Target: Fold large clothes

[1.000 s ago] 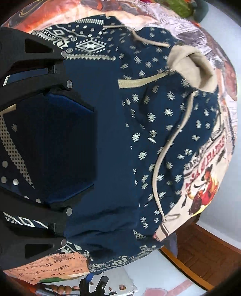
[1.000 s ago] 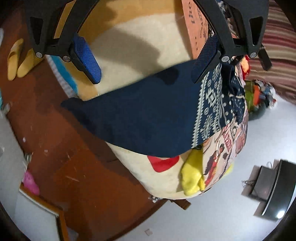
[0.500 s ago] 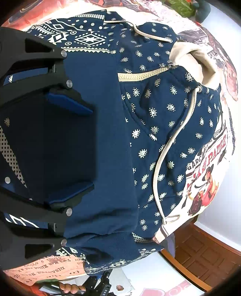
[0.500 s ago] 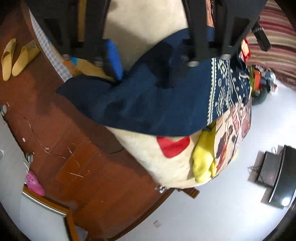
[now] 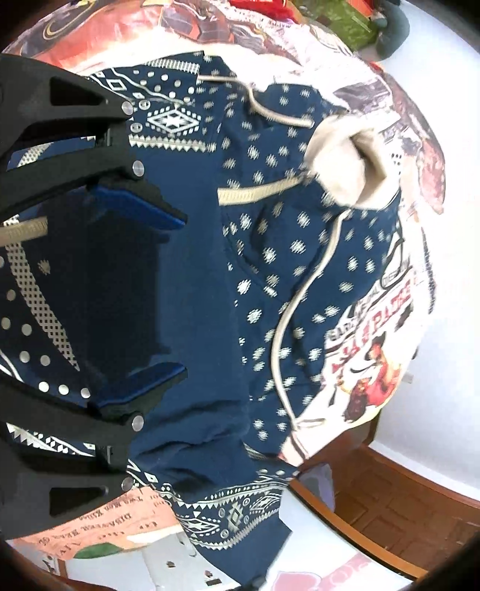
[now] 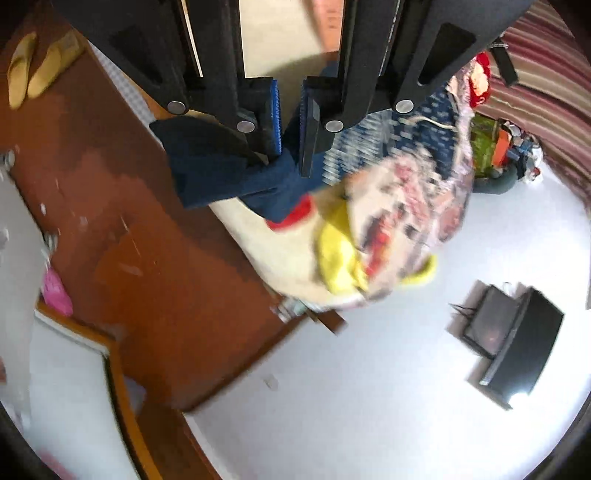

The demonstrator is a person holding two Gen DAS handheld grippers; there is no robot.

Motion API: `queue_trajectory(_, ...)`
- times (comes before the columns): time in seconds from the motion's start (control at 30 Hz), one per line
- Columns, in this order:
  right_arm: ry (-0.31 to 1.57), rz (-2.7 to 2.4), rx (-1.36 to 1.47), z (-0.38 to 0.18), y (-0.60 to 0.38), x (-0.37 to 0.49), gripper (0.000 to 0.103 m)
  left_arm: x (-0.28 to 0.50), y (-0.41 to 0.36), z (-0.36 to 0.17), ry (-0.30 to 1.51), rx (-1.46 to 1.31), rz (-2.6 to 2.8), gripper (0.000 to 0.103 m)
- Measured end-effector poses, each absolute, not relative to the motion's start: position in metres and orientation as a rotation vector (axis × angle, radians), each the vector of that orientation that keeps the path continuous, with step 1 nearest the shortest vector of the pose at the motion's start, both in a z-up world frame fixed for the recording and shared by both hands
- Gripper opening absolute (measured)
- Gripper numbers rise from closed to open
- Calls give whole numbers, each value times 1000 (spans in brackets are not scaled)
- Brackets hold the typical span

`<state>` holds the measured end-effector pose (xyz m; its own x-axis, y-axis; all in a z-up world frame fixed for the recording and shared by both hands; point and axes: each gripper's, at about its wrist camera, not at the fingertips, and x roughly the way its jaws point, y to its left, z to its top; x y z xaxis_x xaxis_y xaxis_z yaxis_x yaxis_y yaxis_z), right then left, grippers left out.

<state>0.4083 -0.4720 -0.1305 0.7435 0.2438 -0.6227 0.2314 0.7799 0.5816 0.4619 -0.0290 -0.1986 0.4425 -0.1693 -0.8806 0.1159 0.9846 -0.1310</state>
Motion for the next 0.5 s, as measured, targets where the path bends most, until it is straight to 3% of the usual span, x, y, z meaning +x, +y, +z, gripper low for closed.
queue_trajectory(0.23,595,101,580,-51,-428,398,4,446,-13,-175,1041,-49,-161,74)
queue_trajectory(0.5,593,257,401,-16,-328,409,4,422,7,-152,961,-14,-155,74)
